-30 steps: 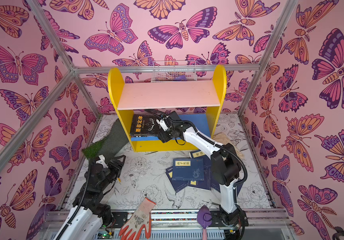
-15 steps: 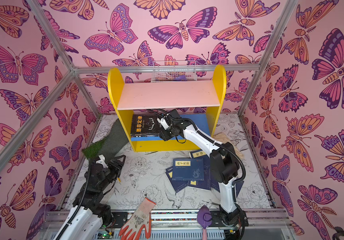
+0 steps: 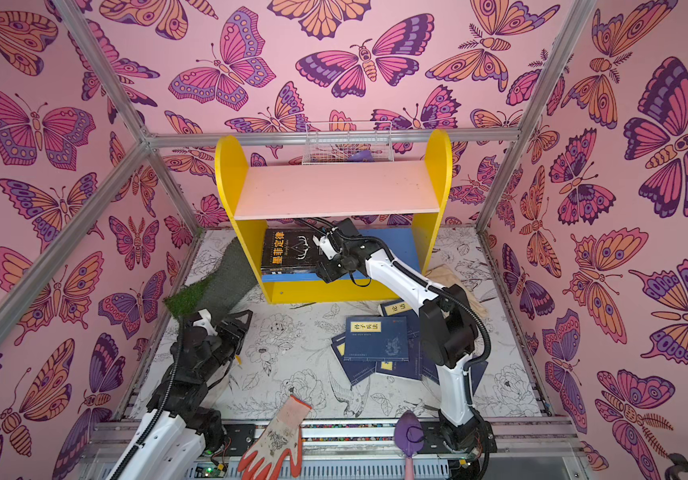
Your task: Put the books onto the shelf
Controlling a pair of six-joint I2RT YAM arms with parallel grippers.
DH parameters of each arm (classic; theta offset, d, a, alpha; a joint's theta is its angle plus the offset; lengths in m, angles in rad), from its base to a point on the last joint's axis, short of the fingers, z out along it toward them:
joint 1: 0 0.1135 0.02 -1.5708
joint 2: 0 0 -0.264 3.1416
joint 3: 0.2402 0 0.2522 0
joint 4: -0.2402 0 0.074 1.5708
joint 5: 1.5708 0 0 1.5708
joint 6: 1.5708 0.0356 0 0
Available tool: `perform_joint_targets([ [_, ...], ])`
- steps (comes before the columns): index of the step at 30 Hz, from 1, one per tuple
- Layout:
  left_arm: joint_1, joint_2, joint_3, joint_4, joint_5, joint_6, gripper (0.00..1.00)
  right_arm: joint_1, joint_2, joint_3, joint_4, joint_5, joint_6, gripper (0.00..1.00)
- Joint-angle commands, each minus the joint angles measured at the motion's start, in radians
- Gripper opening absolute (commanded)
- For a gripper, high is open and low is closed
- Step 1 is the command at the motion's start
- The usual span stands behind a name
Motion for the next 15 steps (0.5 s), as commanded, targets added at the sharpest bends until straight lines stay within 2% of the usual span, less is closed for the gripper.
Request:
perform_joint_targets([
  [1,-0.003,-0.007,-0.021,0.018,0.013,-0.003,0.69,0.047,0.06,0.055,0.076,-0.109,-0.024,0.58],
  [8,-0.002,0.0,-0.028,0.025,0.013,-0.008,0.69,0.066,0.083,0.096,0.06,-0.124,-0.022,0.57],
  [15,-0.002,-0.009,-0.035,0.029,0.018,-0.012,0.69,0.082,0.097,0.123,0.05,-0.134,-0.025,0.51],
])
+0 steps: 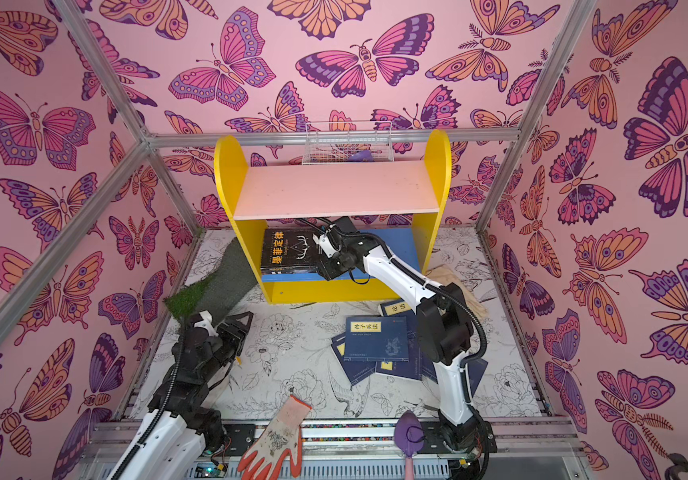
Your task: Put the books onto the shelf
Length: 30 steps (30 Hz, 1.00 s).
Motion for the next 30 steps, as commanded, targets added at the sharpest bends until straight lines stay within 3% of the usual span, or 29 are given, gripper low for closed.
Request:
perform_joint_targets([
  [1,-0.002,-0.011,-0.019,0.025,0.019,-0.008,0.68,0.084,0.06,0.048,0.125,-0.148,-0.032,0.52],
  [7,-0.003,-0.005,-0.018,0.025,0.026,0.016,0.69,0.111,0.063,0.071,0.122,-0.149,-0.037,0.51],
  [11,-0.009,0.006,-0.008,0.024,0.028,0.028,0.69,0.126,0.064,0.092,0.116,-0.125,-0.024,0.59],
  [19,-0.026,0.039,0.009,0.024,0.028,0.052,0.69,0.14,0.057,0.088,0.139,-0.054,-0.011,0.63],
  [24,-0.044,0.075,0.03,0.018,0.029,0.1,0.71,0.141,-0.024,0.0,0.195,0.098,-0.001,0.72],
  [30,-0.116,0.147,0.078,0.018,-0.001,0.197,0.72,0.136,-0.26,-0.261,0.308,0.383,0.061,0.78],
])
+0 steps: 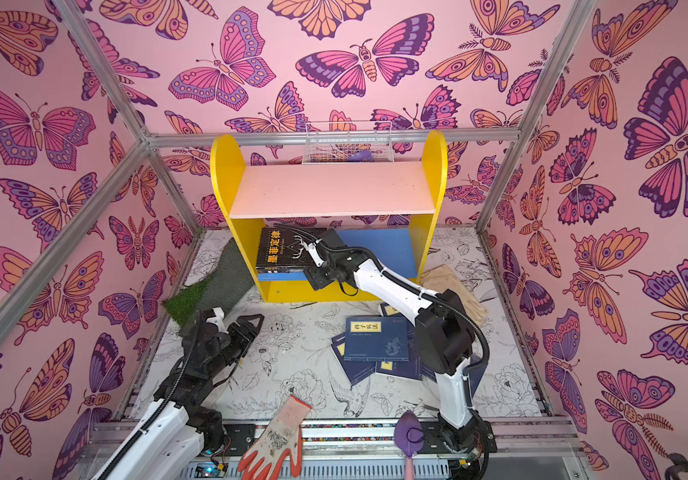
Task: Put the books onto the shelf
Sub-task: 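Withdraw the right gripper from the shelf while the left reaches toward the blue books, then grasp the dark blue yellow-labelled book edges with both grippers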
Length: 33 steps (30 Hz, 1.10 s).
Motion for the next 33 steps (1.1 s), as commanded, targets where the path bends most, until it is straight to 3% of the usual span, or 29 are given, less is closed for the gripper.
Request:
perform_joint_targets([
  [1,-0.044,0.043,0.052,0.009,-0.026,0.098,0.72,0.012,-0.171,-0.11,0.134,0.166,0.05,0.78],
  [4,-0.11,0.118,0.077,0.022,-0.051,0.163,0.73,-0.002,-0.301,-0.265,0.127,0.268,0.169,0.79],
  [7,-0.18,0.225,0.111,0.077,-0.033,0.236,0.73,-0.038,-0.437,-0.428,0.104,0.256,0.26,0.79],
  [13,-0.301,0.521,0.242,0.17,0.093,0.399,0.74,-0.203,-0.607,-0.743,0.054,0.025,0.475,0.78],
  [20,-0.448,0.816,0.422,0.185,0.138,0.58,0.75,-0.308,-0.783,-0.988,0.005,-0.06,0.528,0.78],
  [25,-0.485,0.947,0.49,0.183,0.139,0.605,0.74,-0.398,-0.865,-1.098,-0.006,-0.169,0.558,0.77],
  [33,-0.493,1.048,0.533,0.182,0.162,0.62,0.71,-0.424,-0.779,-1.126,0.056,-0.44,0.456,0.7],
])
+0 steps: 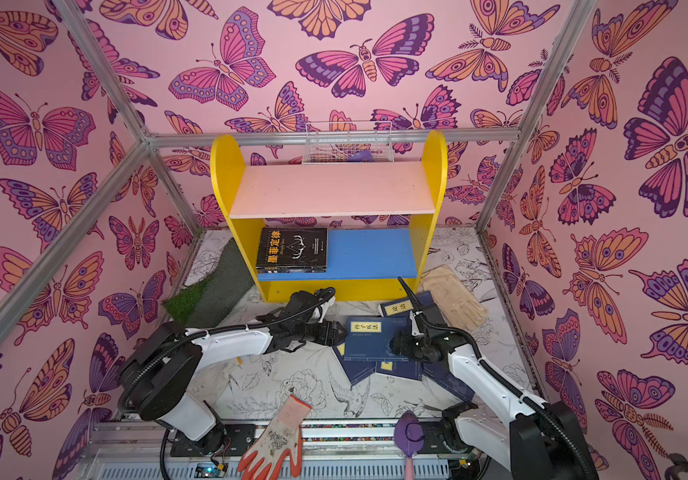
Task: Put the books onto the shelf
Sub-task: 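Grasp the dark blue yellow-labelled book edges with both grippers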
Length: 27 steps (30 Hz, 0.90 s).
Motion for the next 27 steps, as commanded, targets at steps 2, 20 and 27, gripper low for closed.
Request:
perform_joint_targets([
  [2,-0.009,0.053,0.035,0.007,0.031,0.031,0.66,-0.009,0.052,0.017,0.033,-0.174,-0.048,0.66],
  [20,-0.025,0.105,0.035,0.004,0.047,0.048,0.56,-0.01,-0.011,0.117,0.132,-0.339,0.01,0.16],
  [27,0.066,-0.138,-0.055,0.026,0.106,-0.006,0.64,-0.022,-0.023,0.188,0.126,-0.336,0.003,0.0],
])
